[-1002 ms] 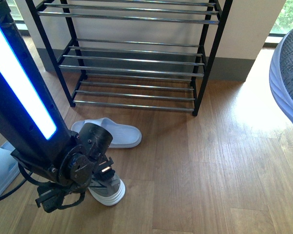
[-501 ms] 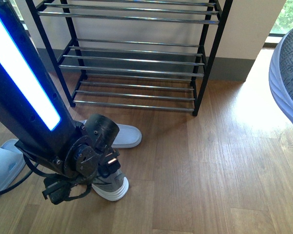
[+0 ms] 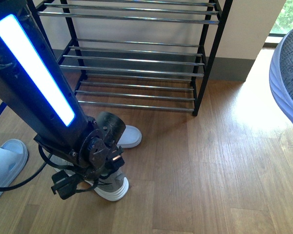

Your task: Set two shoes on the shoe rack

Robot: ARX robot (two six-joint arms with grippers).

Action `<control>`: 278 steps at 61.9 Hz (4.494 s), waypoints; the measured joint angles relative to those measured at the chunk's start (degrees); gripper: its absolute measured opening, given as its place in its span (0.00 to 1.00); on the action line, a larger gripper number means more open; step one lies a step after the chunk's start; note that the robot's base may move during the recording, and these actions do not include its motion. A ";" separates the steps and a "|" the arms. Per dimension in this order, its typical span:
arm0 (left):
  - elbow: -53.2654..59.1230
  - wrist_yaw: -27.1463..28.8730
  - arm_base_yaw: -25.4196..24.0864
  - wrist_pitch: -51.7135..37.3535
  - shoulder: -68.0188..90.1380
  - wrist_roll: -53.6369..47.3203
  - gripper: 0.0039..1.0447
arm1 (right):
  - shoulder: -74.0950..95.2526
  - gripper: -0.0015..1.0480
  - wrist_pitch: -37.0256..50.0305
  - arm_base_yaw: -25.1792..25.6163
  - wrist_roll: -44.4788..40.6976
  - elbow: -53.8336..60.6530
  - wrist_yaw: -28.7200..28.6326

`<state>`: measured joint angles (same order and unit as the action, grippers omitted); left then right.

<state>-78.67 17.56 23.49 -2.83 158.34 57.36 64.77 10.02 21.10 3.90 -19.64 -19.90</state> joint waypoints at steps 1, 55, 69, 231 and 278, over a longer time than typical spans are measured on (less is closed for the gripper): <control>-0.46 0.02 -0.07 0.31 0.37 0.17 0.91 | 0.00 0.02 0.00 0.00 0.00 0.00 0.00; 2.58 4.83 0.35 -0.74 1.40 -7.56 0.01 | 0.00 0.02 0.00 0.00 0.00 0.00 0.00; 14.64 7.80 0.81 -5.73 -11.26 -12.79 0.01 | 0.00 0.02 0.00 0.00 0.00 0.00 0.00; 58.38 27.34 3.63 23.10 -129.26 -33.16 0.01 | 0.00 0.02 0.00 0.02 0.00 0.02 0.28; 58.40 27.52 3.65 23.10 -129.20 -33.16 0.01 | 0.04 0.02 0.02 -0.09 0.00 0.02 -0.22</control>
<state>-20.27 45.08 27.14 20.27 29.15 24.21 64.82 10.04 21.02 3.90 -19.62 -20.12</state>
